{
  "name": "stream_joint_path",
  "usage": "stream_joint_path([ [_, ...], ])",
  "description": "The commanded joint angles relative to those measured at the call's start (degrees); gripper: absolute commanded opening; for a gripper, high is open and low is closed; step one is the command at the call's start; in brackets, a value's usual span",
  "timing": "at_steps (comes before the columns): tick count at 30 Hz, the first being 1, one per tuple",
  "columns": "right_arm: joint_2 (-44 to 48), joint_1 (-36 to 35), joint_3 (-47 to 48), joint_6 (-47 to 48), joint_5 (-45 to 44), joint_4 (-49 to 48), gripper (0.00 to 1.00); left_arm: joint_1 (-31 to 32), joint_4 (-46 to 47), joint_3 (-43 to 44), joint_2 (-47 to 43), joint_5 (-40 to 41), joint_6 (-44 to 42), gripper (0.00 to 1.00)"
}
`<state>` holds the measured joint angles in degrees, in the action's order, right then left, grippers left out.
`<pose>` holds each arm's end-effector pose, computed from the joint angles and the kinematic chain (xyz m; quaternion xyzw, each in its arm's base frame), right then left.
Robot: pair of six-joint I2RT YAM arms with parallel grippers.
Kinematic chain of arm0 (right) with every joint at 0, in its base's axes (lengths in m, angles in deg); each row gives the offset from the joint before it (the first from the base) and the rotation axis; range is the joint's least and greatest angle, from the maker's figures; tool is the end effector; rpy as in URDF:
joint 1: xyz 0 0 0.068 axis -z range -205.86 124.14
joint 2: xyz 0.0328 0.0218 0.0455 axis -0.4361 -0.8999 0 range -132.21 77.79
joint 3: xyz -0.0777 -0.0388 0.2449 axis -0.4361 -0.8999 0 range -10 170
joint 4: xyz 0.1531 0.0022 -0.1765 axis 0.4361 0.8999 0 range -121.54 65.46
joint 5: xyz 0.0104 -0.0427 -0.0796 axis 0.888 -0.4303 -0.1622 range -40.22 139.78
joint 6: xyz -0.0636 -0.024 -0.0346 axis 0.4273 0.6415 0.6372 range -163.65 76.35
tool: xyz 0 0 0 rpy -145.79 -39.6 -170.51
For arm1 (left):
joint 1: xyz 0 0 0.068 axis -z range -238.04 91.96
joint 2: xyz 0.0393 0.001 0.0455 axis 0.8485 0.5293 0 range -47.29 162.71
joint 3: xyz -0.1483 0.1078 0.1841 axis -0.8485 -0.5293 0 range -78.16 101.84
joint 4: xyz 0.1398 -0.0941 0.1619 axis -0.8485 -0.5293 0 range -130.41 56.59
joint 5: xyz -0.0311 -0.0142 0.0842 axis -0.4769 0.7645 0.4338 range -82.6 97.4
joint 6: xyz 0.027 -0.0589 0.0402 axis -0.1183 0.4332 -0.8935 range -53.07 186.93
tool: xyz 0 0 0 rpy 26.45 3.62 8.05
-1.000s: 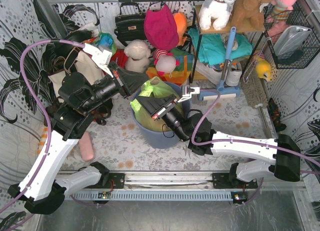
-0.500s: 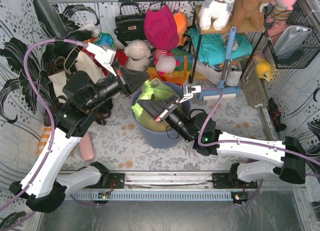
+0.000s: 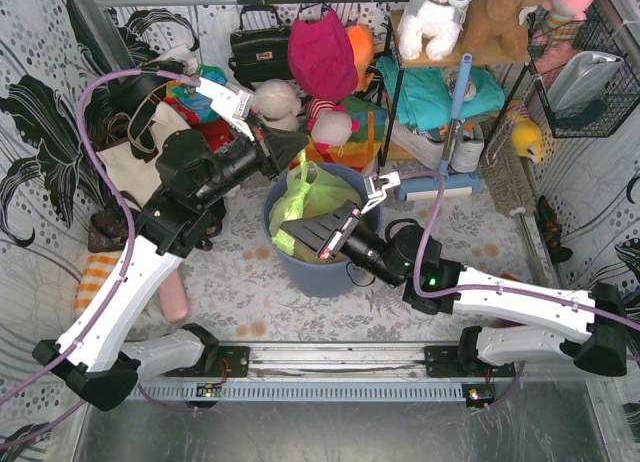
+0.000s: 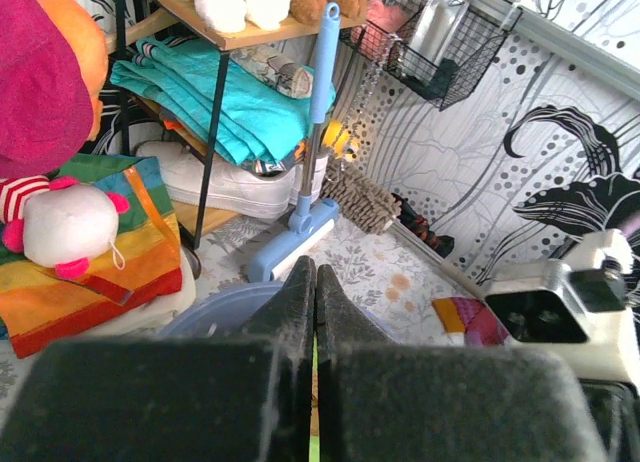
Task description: Tie the trash bag
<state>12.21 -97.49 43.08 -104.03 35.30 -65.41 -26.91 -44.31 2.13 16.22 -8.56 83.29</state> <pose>0.0993 0.2479 0.4034 0.0488 0.5668 0.7196 0.3981 0.1896 -0.1352 0.4713 0.1876 0.6446 -0.3812 0.6356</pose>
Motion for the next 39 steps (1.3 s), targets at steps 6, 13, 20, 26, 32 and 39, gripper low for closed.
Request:
stream_joint_path([
  [6, 4.2, 0.1, 3.1, 4.5, 9.9, 15.3, 0.0, 0.2, 6.0, 0.3, 2.7, 3.2, -3.4, 0.0],
  [13, 4.2, 0.1, 2.4, 4.4, 15.6, 20.4, 0.0, -0.1, 8.4, -1.5, 4.6, 3.3, -5.0, 0.0],
  [20, 5.1, 0.1, 0.6, 3.6, 18.1, 23.3, 0.0, -0.4, 10.8, -2.1, 8.2, 2.5, -5.6, 0.0],
  [26, 6.8, 0.1, -1.0, 3.5, 20.5, 25.5, 0.0, -1.6, 11.6, -2.7, 11.7, 3.0, -6.0, 0.0],
  [32, 8.3, 0.0, -3.1, 3.0, 22.5, 27.8, 0.0, -4.3, 13.3, -4.1, 15.1, 1.3, -4.7, 0.0],
  [39, 10.0, -0.6, -6.0, 2.1, 24.7, 30.1, 0.0, -5.7, 14.0, -4.6, 18.8, -0.3, -4.5, 0.0],
])
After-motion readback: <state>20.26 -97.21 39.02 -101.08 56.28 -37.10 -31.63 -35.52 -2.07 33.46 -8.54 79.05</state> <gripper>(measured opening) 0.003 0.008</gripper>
